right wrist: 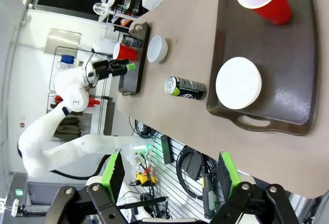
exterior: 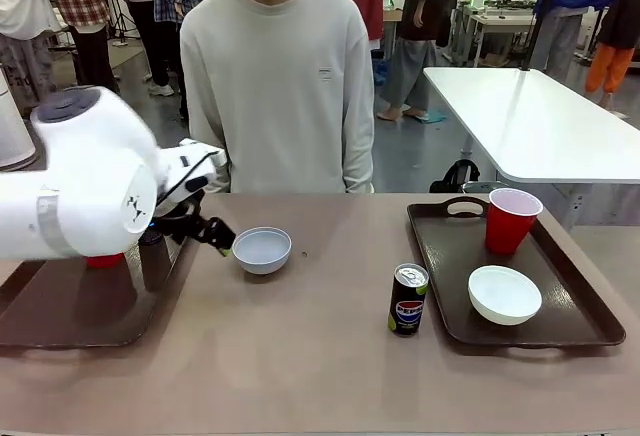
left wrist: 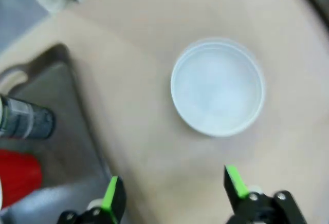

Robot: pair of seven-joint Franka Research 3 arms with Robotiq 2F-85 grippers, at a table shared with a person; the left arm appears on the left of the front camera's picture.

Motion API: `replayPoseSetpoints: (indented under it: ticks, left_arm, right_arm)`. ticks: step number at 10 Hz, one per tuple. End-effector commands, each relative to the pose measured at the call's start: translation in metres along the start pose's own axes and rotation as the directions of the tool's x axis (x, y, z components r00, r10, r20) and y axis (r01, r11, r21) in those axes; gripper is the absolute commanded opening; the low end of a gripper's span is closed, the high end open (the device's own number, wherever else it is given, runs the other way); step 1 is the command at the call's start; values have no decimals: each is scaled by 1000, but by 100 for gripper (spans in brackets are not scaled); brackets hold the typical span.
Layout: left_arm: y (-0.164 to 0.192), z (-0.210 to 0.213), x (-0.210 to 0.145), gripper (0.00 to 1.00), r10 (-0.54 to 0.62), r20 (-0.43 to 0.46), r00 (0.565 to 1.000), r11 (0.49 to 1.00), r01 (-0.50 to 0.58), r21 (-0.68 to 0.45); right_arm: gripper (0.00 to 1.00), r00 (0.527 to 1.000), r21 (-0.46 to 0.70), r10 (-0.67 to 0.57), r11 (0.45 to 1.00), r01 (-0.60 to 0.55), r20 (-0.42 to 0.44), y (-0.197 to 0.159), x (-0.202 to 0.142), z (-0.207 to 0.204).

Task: Prepare tableware on both trays.
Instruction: Pick up a Picnic Bowl from the table and place it on a Handle tray.

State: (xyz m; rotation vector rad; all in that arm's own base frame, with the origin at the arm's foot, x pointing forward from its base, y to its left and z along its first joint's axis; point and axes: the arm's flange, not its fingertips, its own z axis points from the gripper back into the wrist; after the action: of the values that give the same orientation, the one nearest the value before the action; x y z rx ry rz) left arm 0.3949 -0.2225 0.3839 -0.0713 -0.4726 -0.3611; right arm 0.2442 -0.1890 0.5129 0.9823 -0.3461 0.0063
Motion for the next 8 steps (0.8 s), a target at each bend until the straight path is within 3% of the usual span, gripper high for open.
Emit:
replayPoseSetpoints:
  ticks: [1, 4, 8]
  left_arm:
    - [-13, -35, 61, 100, 66, -79, 995, 990, -55, 131]
    - [-17, -77, 82, 100, 107, -133, 985, 973, -76, 219]
    - [-27, -93, 87, 100, 122, -164, 979, 979, -91, 182]
  right_arm:
    - [94, 1000, 24, 18, 1000, -18, 9, 0, 1, 1]
    - [94, 1000, 24, 18, 1000, -18, 9, 0, 1, 1]
    - [94, 1000, 24, 18, 1000, -18, 9, 0, 1, 1]
